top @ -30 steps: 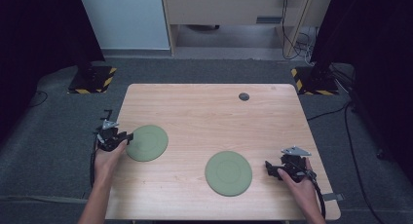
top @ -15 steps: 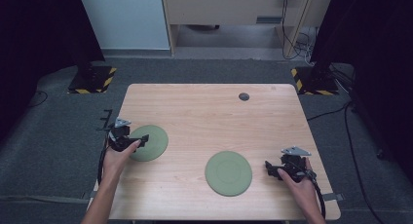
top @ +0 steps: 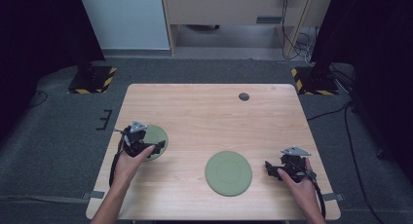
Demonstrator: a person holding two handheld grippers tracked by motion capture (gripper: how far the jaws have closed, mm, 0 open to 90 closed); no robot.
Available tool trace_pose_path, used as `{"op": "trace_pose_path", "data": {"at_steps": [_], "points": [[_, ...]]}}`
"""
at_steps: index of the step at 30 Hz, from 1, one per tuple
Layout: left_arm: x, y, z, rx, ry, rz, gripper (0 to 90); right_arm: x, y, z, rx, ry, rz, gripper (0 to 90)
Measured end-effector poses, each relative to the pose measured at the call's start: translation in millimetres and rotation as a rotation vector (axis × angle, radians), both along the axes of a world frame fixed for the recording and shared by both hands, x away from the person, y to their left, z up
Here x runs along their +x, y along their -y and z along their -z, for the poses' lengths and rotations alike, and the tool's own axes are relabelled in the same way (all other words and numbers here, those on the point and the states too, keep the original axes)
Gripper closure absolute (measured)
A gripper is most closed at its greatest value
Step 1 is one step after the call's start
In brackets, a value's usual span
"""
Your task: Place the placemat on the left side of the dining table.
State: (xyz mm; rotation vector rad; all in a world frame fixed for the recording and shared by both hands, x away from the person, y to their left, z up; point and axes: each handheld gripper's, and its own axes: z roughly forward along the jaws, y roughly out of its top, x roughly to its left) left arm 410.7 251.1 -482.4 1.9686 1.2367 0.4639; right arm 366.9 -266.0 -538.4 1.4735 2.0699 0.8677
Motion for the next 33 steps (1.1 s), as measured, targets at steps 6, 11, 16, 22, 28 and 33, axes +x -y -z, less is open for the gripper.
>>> {"op": "trace_pose_path", "data": {"at_steps": [6,11,16,22,28,33], "points": [[-5.6,20.1,0.8,-0.016,-0.004,0.030,4.1,-0.1,0.0,0.0,-0.001,0.001,-0.001,4.8],[-12.6,35.3,2.5,-0.008,-0.004,0.069,4.2,-0.4,-0.2,0.0,0.000,-0.001,-0.002,4.7],[-16.0,46.2,7.8,-0.015,-0.030,0.107,3.9,-0.3,-0.2,0.0,0.000,-0.001,-0.002,4.7],[-21.3,56.3,14.5,-0.007,-0.050,0.120,3.7,-0.4,0.0,0.1,-0.001,0.000,-0.005,4.6],[-26.2,66.4,19.8,0.003,-0.074,0.140,3.7,-0.5,-0.1,0.1,-0.001,0.000,-0.005,4.6],[-30.0,72.9,25.7,0.012,-0.093,0.142,3.7,-0.6,-0.1,0.0,-0.001,0.000,-0.005,4.6]]}}
